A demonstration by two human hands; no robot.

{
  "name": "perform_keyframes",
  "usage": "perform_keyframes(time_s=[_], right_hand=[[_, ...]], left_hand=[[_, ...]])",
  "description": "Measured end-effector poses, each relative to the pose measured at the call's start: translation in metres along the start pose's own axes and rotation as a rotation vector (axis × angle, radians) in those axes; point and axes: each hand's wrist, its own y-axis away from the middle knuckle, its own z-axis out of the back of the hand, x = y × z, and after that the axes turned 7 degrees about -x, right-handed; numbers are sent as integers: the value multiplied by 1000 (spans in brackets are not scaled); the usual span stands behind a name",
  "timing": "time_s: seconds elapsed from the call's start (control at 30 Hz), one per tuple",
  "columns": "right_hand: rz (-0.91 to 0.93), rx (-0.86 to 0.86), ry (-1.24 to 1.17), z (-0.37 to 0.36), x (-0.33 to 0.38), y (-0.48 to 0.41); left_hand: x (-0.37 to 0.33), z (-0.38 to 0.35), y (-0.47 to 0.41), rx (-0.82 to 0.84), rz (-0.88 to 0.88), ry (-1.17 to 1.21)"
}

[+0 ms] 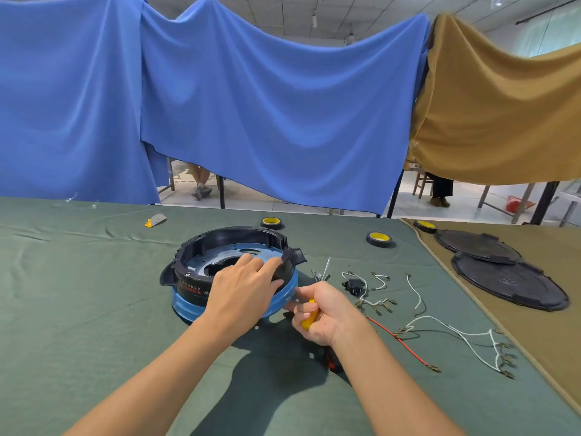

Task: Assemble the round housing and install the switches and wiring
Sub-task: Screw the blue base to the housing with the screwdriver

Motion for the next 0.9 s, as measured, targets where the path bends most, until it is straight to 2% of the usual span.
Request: perform_keyframes(time_s=[0.37, 0.9], right_hand=[[115, -131, 121, -3, -9, -5], [203, -145, 166, -4, -10, -4]], left_hand=[[0, -12, 5, -146, -45, -66], [1, -9, 6, -110, -9, -4]])
